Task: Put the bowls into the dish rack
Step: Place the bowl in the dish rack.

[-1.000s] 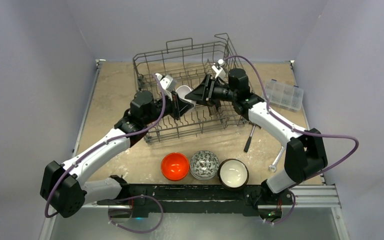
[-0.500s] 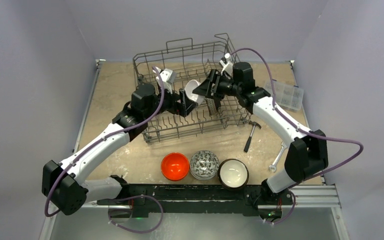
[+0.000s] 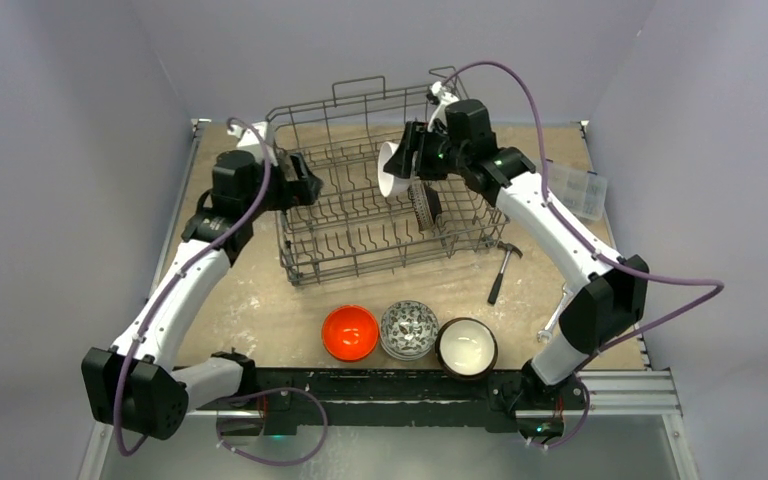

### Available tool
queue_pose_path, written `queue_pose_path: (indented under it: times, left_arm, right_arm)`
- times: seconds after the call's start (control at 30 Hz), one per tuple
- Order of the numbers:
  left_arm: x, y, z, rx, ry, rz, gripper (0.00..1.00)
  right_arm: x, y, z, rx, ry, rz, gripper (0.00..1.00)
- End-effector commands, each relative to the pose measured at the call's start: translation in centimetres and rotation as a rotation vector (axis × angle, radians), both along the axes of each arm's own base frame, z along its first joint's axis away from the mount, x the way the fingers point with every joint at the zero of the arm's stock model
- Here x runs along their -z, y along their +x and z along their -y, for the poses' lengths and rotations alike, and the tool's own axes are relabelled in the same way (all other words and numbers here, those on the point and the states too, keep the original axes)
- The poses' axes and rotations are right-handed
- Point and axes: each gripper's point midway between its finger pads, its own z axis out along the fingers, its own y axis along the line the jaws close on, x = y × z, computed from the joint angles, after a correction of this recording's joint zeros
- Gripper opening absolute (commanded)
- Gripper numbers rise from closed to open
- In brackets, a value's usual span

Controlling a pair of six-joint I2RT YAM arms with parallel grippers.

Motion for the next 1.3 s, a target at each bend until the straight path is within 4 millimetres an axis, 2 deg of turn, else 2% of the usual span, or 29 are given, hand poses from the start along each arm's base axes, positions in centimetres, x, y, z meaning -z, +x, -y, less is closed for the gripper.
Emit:
queue_pose_path:
  times: [0.0, 0.07, 0.13, 0.3, 0.43, 0.6, 0.83, 1.27]
  left_arm:
    - [-0.1, 0.3, -5.9, -0.170, 0.113, -0.007, 0.99]
    - [0.6, 0.1, -7.9, -0.243, 0.186, -0.011, 0.99]
    - [1.2, -0.3, -9.0, -0.288, 0.222, 0.001, 0.99]
    - [2.8, -1.4, -10.1, -0.329, 0.242, 0.042, 0.99]
    - [3.1, -2.0, -10.7, -0.330, 0.286, 0.041, 0.99]
    - [3.8, -2.3, -10.9, -0.329, 0.306, 0.010, 0.99]
    - [4.5, -2.3, -10.1, -0.290, 0.288, -0.007, 0.99]
    - [4.9, -2.2, -9.8, -0.274, 0.286, -0.018, 0.99]
  right_arm:
    - [0.3, 0.4, 1.2, 0.076, -0.171, 0.045, 0.00]
    - [0.5, 0.4, 1.2, 0.093, -0.219, 0.048, 0.00]
    - [0.8, 0.4, 1.4, 0.112, -0.267, 0.053, 0.00]
    - [1.8, 0.4, 1.7, 0.143, -0.361, 0.052, 0.00]
    - [2.5, 0.3, 1.9, 0.151, -0.415, 0.048, 0.00]
    - [3.5, 0.1, 1.0, 0.127, -0.432, 0.038, 0.00]
    - [5.1, -0.1, -0.3, 0.097, -0.461, 0.024, 0.00]
    - [7.6, 0.2, -0.5, 0.102, -0.570, 0.004, 0.00]
